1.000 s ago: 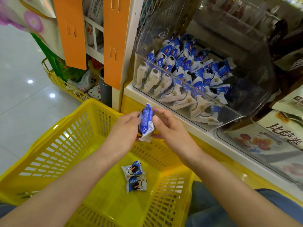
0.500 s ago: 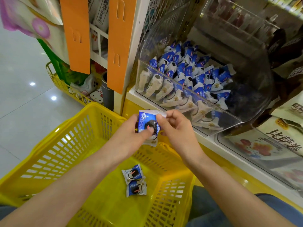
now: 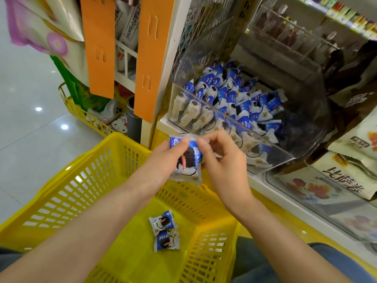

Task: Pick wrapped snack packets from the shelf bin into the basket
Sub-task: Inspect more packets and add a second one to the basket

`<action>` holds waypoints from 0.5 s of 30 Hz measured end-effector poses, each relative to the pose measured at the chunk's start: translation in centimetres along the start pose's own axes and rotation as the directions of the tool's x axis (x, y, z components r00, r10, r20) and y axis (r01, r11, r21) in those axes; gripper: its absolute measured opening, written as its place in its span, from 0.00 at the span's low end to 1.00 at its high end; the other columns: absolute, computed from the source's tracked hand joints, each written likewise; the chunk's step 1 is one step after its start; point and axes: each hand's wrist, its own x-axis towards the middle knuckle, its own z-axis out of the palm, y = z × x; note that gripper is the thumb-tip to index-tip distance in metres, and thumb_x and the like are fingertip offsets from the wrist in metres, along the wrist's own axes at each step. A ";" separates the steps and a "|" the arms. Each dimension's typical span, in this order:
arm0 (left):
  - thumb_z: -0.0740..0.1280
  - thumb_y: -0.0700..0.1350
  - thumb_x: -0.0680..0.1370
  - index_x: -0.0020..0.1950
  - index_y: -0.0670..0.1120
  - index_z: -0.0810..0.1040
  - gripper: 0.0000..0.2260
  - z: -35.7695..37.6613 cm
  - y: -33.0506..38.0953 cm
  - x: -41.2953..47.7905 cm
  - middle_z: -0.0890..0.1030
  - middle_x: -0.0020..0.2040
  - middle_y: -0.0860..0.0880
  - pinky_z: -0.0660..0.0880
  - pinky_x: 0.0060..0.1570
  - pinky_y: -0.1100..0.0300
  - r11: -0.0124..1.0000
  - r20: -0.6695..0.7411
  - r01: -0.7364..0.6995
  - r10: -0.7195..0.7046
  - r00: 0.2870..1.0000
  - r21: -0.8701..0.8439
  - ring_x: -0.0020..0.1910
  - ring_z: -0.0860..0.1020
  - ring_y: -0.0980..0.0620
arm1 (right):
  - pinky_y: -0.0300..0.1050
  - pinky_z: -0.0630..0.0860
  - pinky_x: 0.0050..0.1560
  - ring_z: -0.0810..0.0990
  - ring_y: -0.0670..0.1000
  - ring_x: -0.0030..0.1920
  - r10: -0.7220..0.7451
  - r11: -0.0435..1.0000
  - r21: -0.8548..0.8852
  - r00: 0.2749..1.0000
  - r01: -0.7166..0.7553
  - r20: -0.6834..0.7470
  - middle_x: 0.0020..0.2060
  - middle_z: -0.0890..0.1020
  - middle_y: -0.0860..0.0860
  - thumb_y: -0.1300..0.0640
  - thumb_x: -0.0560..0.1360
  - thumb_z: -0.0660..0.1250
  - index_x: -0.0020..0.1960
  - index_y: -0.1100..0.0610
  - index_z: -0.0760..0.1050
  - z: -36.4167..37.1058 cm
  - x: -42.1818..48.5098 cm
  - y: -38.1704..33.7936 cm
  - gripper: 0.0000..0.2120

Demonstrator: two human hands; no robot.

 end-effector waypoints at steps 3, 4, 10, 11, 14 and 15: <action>0.65 0.52 0.75 0.55 0.57 0.74 0.09 0.0 0.4 -0.3 0.82 0.47 0.54 0.78 0.37 0.62 0.995 0.094 -0.037 0.029 0.995 0.093 0.41 0.82 0.57 | 0.43 0.77 0.33 0.79 0.48 0.38 0.102 0.986 0.140 0.992 -0.090 -0.077 0.38 0.80 0.49 0.58 0.77 0.63 0.43 0.49 0.73 -0.7 0.8 -0.5 0.06; 0.66 0.50 0.75 0.54 0.56 0.74 0.09 0.0 0.6 -0.3 0.82 0.46 0.55 0.77 0.33 0.63 0.993 0.090 -0.058 0.048 0.995 0.101 0.39 0.82 0.59 | 0.40 0.77 0.32 0.80 0.47 0.38 0.137 0.974 0.191 0.987 -0.118 -0.087 0.39 0.81 0.51 0.58 0.77 0.63 0.43 0.49 0.74 -0.8 1.0 -0.7 0.06; 0.65 0.48 0.76 0.56 0.56 0.74 0.09 -0.3 2.9 -0.3 0.81 0.49 0.57 0.74 0.31 0.67 0.969 0.084 -0.219 0.210 0.974 0.112 0.46 0.79 0.62 | 0.38 0.79 0.45 0.82 0.44 0.47 0.048 0.986 0.161 0.995 -0.032 -0.092 0.47 0.82 0.46 0.59 0.79 0.58 0.56 0.52 0.74 -1.9 0.8 -2.1 0.09; 0.65 0.48 0.76 0.57 0.55 0.73 0.10 -0.4 3.4 -0.3 0.80 0.50 0.56 0.74 0.32 0.67 0.964 0.082 -0.243 0.235 0.968 0.103 0.47 0.79 0.61 | 0.35 0.77 0.47 0.80 0.41 0.49 0.006 0.993 0.115 0.994 0.006 -0.107 0.49 0.81 0.43 0.59 0.79 0.58 0.58 0.51 0.73 -2.2 0.8 -2.3 0.10; 0.65 0.48 0.76 0.57 0.51 0.73 0.10 -0.7 4.5 -0.1 0.80 0.51 0.54 0.76 0.33 0.67 0.951 0.056 -0.299 0.295 0.954 0.075 0.48 0.78 0.58 | 0.28 0.72 0.52 0.76 0.36 0.55 -0.103 0.995 -0.029 0.984 0.100 -0.143 0.52 0.78 0.38 0.58 0.79 0.58 0.62 0.50 0.70 -3.0 1.9 -3.1 0.12; 0.65 0.48 0.76 0.57 0.51 0.73 0.10 -0.8 4.7 -0.1 0.80 0.51 0.53 0.76 0.33 0.66 0.950 0.042 -0.304 0.302 0.953 0.069 0.48 0.78 0.58 | 0.27 0.71 0.52 0.76 0.36 0.56 -0.131 0.989 -0.080 0.980 0.120 -0.148 0.53 0.77 0.38 0.57 0.79 0.58 0.61 0.50 0.70 -3.3 2.7 -3.3 0.12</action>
